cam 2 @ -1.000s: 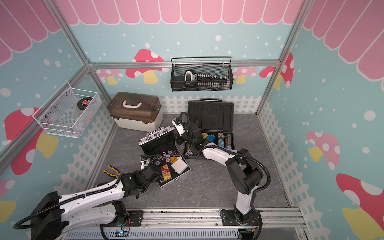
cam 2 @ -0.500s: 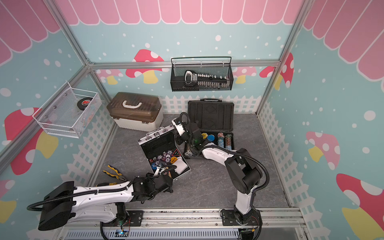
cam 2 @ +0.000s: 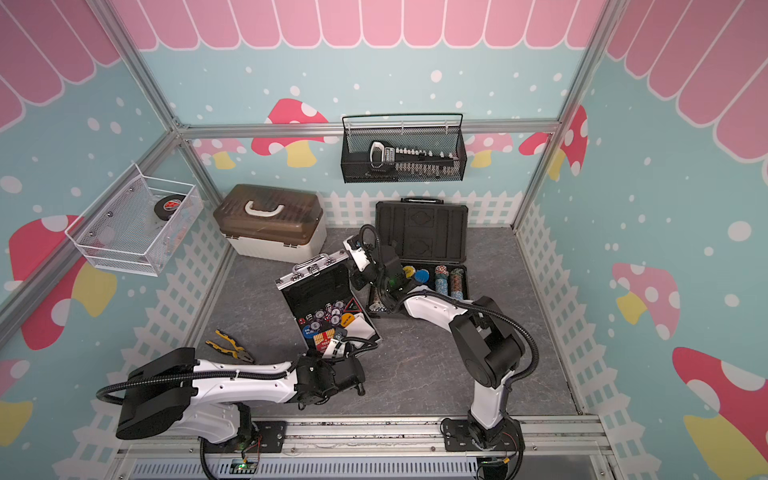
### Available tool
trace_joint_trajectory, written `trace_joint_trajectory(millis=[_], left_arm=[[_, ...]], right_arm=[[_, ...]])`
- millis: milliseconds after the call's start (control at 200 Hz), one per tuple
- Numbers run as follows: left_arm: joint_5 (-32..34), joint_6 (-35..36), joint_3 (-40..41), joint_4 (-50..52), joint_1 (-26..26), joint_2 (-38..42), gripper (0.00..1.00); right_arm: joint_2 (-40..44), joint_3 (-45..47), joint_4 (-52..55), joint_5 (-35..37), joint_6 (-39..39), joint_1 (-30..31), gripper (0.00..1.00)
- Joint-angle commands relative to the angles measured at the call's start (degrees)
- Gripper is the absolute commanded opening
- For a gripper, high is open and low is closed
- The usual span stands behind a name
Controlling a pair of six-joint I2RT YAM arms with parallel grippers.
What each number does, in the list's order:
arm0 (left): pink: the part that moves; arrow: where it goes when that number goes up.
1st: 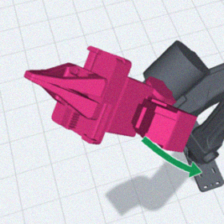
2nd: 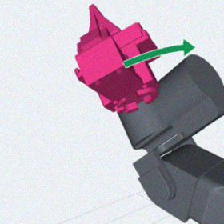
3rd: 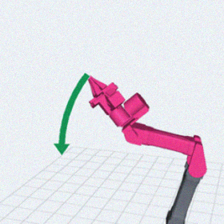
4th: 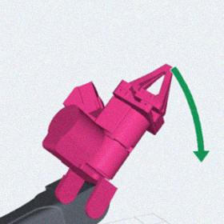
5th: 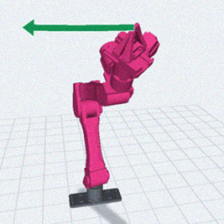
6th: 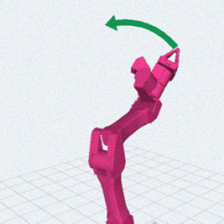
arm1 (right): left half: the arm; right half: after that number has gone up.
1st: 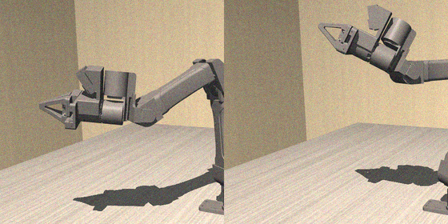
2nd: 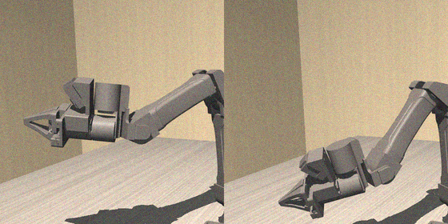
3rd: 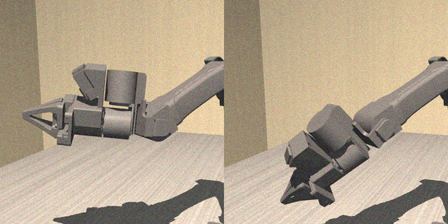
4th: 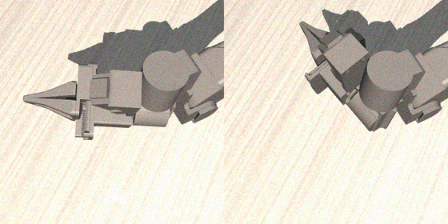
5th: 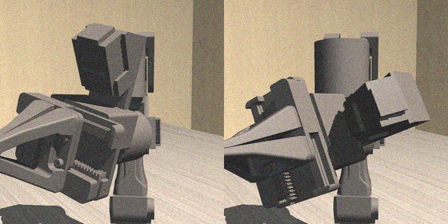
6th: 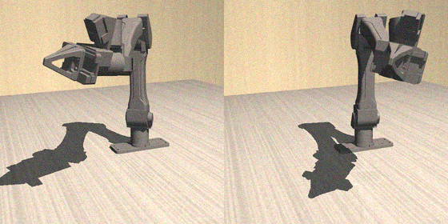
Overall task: Close the poker set cases
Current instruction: Close the lid of the poker set case.
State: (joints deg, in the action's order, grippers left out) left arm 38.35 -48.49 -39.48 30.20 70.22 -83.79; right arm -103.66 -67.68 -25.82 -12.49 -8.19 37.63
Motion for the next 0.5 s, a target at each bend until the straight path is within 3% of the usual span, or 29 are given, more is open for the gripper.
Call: trace_joint_trajectory(millis=[0, 495], left_arm=[[5.8, -5.4, 0.6, 2.4, -0.5, 0.7, 0.99], [5.4, -6.2, 5.7, 2.2, -10.0, 3.0, 0.99]], right_arm=[[-1.1, 0.2, 4.6, 0.2, 0.3, -0.1, 0.0], [-1.1, -0.1, 5.1, 0.5, 0.5, -0.1, 0.0]])
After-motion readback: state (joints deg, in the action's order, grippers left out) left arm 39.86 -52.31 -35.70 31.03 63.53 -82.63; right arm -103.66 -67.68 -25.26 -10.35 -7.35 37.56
